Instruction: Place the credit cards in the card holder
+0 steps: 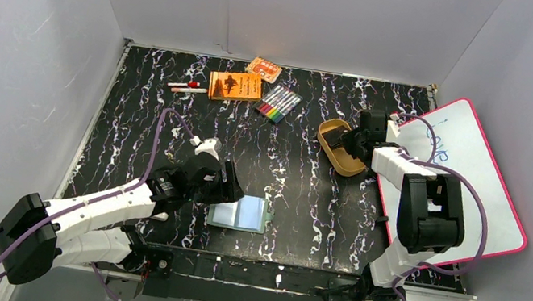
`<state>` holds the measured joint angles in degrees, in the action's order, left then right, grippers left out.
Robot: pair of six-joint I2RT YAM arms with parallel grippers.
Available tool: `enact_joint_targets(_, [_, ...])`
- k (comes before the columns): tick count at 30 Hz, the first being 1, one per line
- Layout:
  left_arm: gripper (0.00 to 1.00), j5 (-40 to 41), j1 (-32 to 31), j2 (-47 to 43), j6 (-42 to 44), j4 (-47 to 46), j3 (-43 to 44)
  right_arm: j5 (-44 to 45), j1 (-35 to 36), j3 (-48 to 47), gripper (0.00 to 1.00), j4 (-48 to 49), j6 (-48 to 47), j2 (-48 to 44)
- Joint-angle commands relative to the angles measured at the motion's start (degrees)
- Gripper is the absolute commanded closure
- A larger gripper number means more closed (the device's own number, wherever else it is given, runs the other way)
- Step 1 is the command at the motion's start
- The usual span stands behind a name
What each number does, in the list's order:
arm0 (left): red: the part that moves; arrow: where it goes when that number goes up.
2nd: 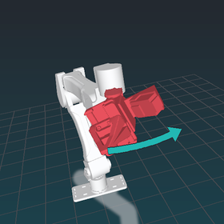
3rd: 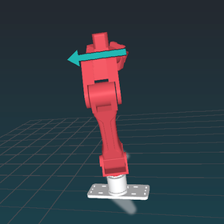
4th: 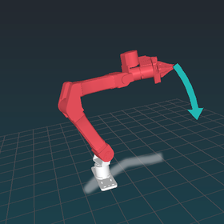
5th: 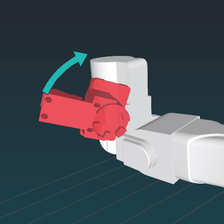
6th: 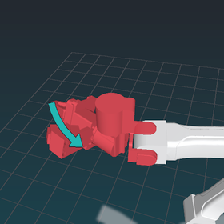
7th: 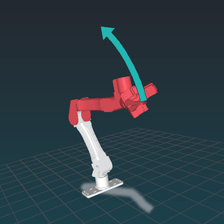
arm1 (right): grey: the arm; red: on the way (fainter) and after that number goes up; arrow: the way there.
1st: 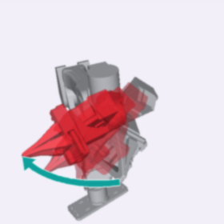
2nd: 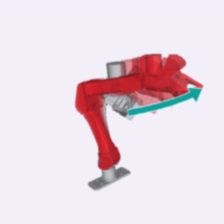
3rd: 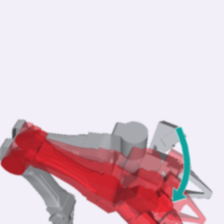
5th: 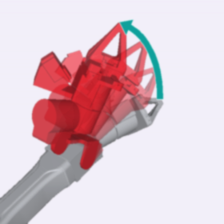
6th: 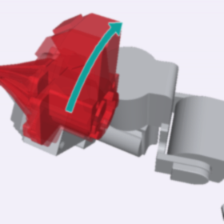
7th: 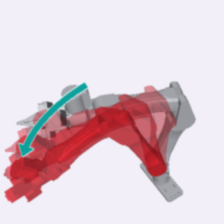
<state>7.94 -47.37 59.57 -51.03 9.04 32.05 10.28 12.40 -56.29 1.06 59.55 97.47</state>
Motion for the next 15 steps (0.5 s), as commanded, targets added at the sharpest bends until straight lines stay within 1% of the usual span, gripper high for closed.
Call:
enact_joint_targets(1, [0.31, 0.31, -0.01, -0.51, 0.09, -0.21, 0.11, 1.17, -0.1, 0.07, 1.0, -0.2, -1.28, -2.38])
enact_joint_targets(15, [0.31, 0.49, -0.03, -1.12, 0.02, 0.27, 0.29, 2.76, -0.13, -1.44, 1.0, -3.41, 0.53, -3.94])
